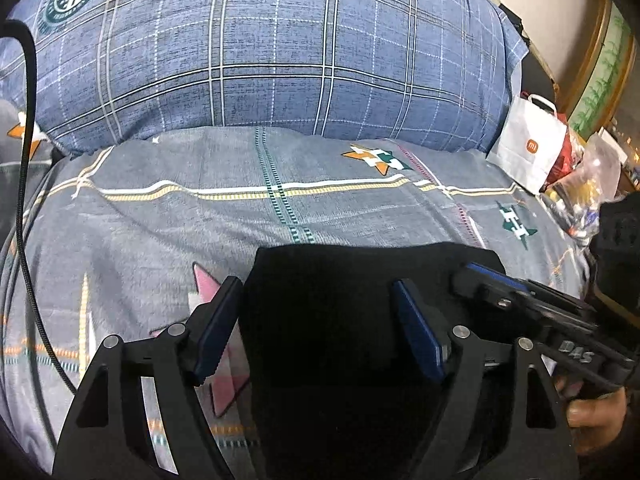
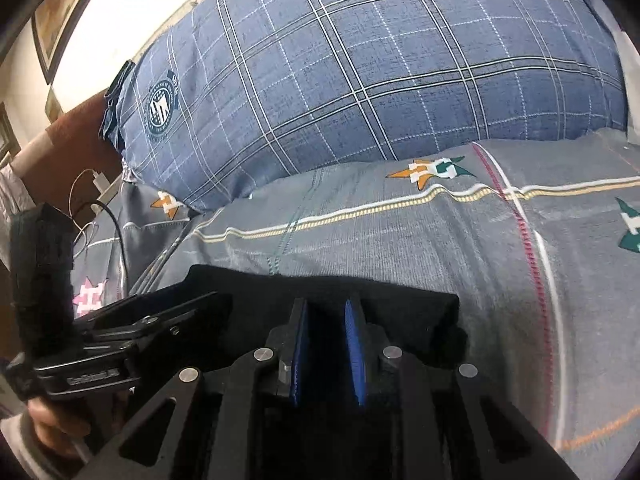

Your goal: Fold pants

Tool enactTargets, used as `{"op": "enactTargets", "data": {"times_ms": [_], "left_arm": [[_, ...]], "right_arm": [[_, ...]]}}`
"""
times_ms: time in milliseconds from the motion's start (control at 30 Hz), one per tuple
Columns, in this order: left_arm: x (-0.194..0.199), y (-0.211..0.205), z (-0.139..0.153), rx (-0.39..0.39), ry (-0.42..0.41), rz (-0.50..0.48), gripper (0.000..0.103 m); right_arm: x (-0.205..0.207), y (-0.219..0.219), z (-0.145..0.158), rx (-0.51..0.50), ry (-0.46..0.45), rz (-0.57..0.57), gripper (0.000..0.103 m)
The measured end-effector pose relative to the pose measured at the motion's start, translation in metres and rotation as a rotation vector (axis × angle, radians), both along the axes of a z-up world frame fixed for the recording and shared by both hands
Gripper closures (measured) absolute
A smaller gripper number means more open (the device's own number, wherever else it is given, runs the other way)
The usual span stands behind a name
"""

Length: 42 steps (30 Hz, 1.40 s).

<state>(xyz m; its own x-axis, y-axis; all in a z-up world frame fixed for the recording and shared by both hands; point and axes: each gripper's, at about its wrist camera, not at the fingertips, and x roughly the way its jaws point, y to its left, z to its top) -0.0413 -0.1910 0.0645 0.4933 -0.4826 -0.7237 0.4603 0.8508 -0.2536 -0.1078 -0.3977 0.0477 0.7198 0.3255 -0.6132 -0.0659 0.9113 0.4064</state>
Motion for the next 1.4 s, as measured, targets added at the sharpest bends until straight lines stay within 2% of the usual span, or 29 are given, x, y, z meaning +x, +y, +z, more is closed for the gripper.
{"op": "enactTargets", "data": {"times_ms": [100, 200, 300, 400, 533, 667, 767, 1000, 1133, 1400], "left_arm": [[-0.014, 0.008, 0.011, -0.020, -0.014, -0.011, 0.025], [-0.031, 0.008, 0.013, 0.007, -0.037, -0.025, 0.025], [-0.040, 0.005, 0.003, 0.051, -0.041, -0.030, 0.025], [-0.037, 0.004, -0.014, 0.058, 0.007, -0.022, 0.025], [-0.037, 0.005, -0.016, 0.047, 0.032, 0.000, 0.025], [-0.047, 0.002, -0.002, 0.076, -0.016, -0.007, 0.025], [-0.049, 0.004, 0.006, 0.064, -0.027, -0.004, 0.025], [-0.053, 0.008, 0.018, 0.072, -0.066, 0.010, 0.025], [-0.052, 0.009, 0.017, 0.073, -0.060, 0.014, 0.025], [-0.044, 0.007, 0.014, 0.080, -0.055, 0.030, 0.025]], "right_arm": [[-0.028, 0.006, 0.021, -0.028, -0.010, 0.012, 0.084], [-0.050, 0.018, 0.029, -0.091, 0.014, 0.019, 0.080], [-0.066, 0.028, 0.022, -0.145, 0.052, 0.019, 0.076], [-0.075, 0.032, 0.003, -0.185, 0.092, 0.003, 0.075], [-0.081, 0.029, -0.006, -0.167, 0.060, -0.002, 0.074], [-0.082, 0.018, 0.012, -0.095, 0.037, -0.017, 0.073], [-0.081, 0.015, 0.026, -0.060, -0.011, -0.023, 0.071], [-0.065, 0.025, 0.034, -0.065, -0.029, -0.022, 0.070], [-0.057, 0.032, 0.030, -0.073, -0.018, -0.002, 0.070], [-0.044, 0.022, 0.024, -0.075, 0.003, -0.041, 0.070]]}}
